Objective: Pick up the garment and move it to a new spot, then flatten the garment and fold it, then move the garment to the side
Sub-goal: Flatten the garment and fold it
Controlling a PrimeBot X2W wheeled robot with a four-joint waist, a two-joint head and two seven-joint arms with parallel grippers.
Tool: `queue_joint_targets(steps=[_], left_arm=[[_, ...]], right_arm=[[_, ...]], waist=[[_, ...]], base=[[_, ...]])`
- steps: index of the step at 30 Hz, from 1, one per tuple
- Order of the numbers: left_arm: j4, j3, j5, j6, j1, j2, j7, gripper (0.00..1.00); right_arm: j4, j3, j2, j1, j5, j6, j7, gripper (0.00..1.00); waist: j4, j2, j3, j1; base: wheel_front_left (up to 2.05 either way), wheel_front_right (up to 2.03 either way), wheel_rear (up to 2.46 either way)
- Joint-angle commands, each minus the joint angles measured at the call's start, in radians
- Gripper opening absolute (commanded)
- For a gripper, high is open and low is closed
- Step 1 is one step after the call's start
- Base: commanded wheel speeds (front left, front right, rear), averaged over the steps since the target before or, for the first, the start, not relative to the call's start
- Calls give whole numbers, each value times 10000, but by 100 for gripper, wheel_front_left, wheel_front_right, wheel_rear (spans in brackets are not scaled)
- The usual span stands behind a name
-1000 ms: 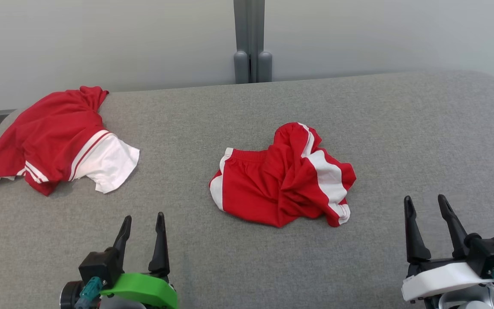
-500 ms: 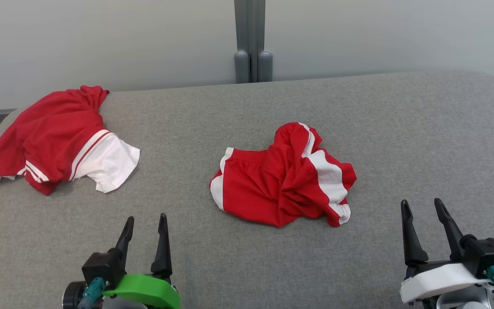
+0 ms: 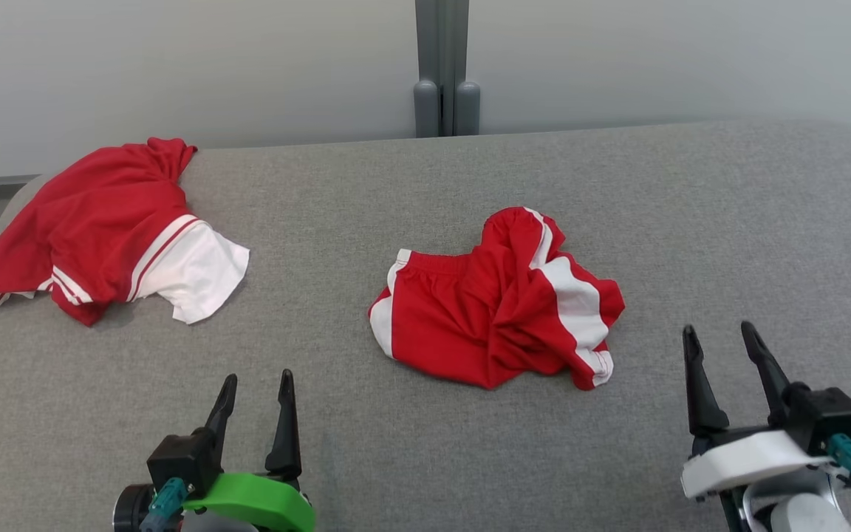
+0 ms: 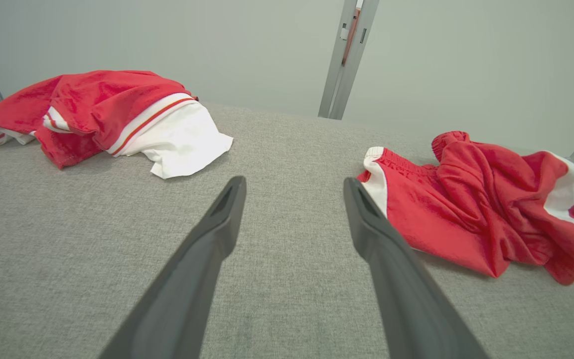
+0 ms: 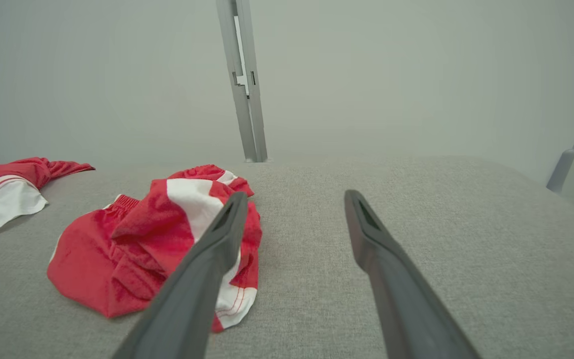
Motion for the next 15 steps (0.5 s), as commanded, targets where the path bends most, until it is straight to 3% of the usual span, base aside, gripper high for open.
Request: queue_joint_targets(steps=[1,8,15], left_arm=[[-55,-43,14,10,-79,10,1,100],[-313,-227,-31,58,-441,11,1,100],[-510,-492,-120,92,-826,14,1,100]], right_arm=[[-2,4,-30,-435,-184,1,-31,100],[1271,349,-24,-2587,-883,1,278,100],[3614,914,-40,-5415,-1062,1,2561,100]], waist=[[119,0,146,0],[573,0,646,0],[1351,0,1323,0]], base=[[0,0,0],[0,0,0],[0,0,0]])
